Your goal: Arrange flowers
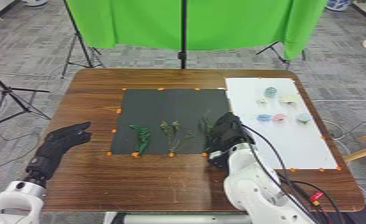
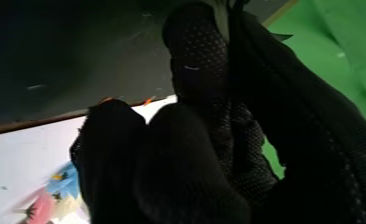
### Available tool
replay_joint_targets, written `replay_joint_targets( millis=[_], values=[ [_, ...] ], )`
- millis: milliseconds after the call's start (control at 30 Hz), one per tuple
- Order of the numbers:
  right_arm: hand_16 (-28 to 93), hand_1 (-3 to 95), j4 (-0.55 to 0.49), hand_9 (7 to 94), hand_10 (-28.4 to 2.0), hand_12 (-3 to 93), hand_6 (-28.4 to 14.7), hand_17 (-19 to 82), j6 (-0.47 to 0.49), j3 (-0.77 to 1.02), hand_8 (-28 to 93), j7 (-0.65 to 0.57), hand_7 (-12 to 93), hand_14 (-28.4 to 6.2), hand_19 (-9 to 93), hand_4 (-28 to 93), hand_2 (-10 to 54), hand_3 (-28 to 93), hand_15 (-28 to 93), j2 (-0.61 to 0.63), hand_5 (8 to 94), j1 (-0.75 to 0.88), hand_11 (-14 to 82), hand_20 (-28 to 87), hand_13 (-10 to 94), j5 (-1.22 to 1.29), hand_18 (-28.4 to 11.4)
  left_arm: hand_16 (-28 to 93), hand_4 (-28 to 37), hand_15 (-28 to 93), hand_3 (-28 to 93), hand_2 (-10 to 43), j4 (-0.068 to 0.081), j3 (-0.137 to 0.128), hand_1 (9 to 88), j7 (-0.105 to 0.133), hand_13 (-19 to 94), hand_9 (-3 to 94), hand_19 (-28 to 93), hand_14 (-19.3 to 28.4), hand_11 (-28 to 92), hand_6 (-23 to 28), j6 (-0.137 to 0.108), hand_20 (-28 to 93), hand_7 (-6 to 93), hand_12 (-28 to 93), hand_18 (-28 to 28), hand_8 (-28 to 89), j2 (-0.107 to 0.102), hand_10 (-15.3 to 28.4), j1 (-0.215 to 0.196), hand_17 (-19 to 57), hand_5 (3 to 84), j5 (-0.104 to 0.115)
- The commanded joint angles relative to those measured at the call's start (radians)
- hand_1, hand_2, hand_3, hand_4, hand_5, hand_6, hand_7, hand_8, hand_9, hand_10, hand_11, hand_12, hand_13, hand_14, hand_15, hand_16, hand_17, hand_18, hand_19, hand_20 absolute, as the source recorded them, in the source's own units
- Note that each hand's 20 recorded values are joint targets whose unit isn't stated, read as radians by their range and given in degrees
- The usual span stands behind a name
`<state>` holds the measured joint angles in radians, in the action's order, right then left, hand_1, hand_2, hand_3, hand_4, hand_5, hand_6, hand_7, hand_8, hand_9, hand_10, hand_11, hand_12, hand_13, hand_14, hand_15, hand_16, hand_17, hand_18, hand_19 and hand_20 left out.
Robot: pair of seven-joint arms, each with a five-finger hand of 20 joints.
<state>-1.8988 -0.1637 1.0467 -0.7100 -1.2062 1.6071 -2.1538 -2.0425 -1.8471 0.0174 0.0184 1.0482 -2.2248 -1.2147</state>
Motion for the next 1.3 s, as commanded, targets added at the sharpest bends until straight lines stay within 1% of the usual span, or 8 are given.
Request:
replay_joint_targets(
  millis=[33,200,367,433,633,833,1167,1300],
  values=[
    [21,56.4,-0.008,92.6,-10.5,25.3,-5.9,78,-0.067,0.009,18,-0.015,35,0.3,93,-2,-9.5,57,69,-0.04,81.8,0.026,46.9,49,94,0.086,-7.8,-2,-21.4,17,63,5.8,-0.004,-0.003,30.8,-0.015,37,45.2,17,18.3,19,6.2,0.017,16,8.5,10,13.5,-6,0.009,14.9,-0.012,6.9,44.3,-0.017],
    [19,57.5,-0.009,93.0,-10.9,24.0,-6.5,78,-0.076,0.012,18,-0.018,35,-0.2,93,-4,-9.5,57,67,-0.052,81.1,0.039,44.8,38,94,0.088,-6.1,-2,-21.4,17,63,5.9,-0.008,-0.008,30.8,-0.018,37,45.2,17,18.3,18,6.2,0.02,16,8.5,10,13.5,-6,0.011,15.0,-0.018,6.8,44.3,-0.02],
    [19,56.9,-0.014,93.3,-11.0,23.6,-6.6,78,-0.072,0.018,18,-0.02,35,-0.4,93,-4,-9.5,57,66,-0.058,80.4,0.052,43.8,35,94,0.09,-5.7,-2,-21.4,17,63,5.9,-0.009,-0.009,30.9,-0.021,37,45.1,17,18.2,18,6.2,0.023,16,8.5,10,13.5,-6,0.011,15.0,-0.018,6.8,44.3,-0.021],
    [19,55.6,-0.011,93.2,-11.0,23.5,-6.6,78,-0.069,0.021,18,-0.017,35,-0.5,93,-3,-9.5,57,66,-0.061,80.3,0.052,43.6,34,94,0.089,-5.6,-2,-21.3,17,63,5.9,-0.007,-0.01,30.8,-0.023,37,45.0,17,18.1,18,6.2,0.027,16,8.6,10,13.5,-6,0.01,15.0,-0.013,6.8,44.2,-0.021],
    [19,52.1,-0.017,93.3,-11.4,23.6,-6.7,78,-0.058,0.03,18,-0.007,35,-1.1,93,-3,-9.5,55,66,-0.062,79.9,0.065,42.9,34,94,0.098,-5.5,-2,-21.3,17,63,5.9,-0.008,-0.009,30.8,-0.029,37,45.0,17,18.1,18,6.2,0.032,16,8.5,10,13.5,-6,0.01,15.0,-0.016,6.8,44.2,-0.023],
    [19,47.2,-0.018,93.1,-11.6,23.8,-6.6,78,-0.044,0.032,17,0.002,34,-1.2,93,-3,-9.5,58,66,-0.063,79.9,0.07,42.8,34,94,0.091,-5.8,-2,-21.3,17,63,5.8,-0.009,-0.012,30.8,-0.034,37,45.0,17,18.2,18,6.2,0.038,16,8.5,10,13.5,-6,0.009,15.0,-0.016,6.8,44.2,-0.024],
    [19,46.0,-0.025,92.8,-11.7,24.0,-6.6,77,-0.042,0.042,16,0.018,35,-1.4,93,-4,-9.5,58,66,-0.064,79.6,0.086,43.0,35,94,0.058,-6.4,-2,-21.3,17,63,5.8,-0.011,-0.013,30.9,-0.039,37,45.0,17,18.3,18,6.2,0.044,16,8.5,10,13.5,-6,0.006,15.0,-0.019,6.7,44.1,-0.026],
    [20,46.1,-0.055,92.6,-11.7,24.1,-6.5,77,-0.074,0.054,16,0.045,35,-1.3,93,-4,-9.5,58,66,-0.059,79.4,0.098,43.3,36,94,0.002,-6.7,-2,-21.2,17,63,5.8,-0.009,-0.013,30.8,-0.042,37,45.0,17,18.3,18,6.2,0.046,16,8.5,10,13.5,-6,0.001,15.0,-0.016,6.7,44.2,-0.025]
  ],
)
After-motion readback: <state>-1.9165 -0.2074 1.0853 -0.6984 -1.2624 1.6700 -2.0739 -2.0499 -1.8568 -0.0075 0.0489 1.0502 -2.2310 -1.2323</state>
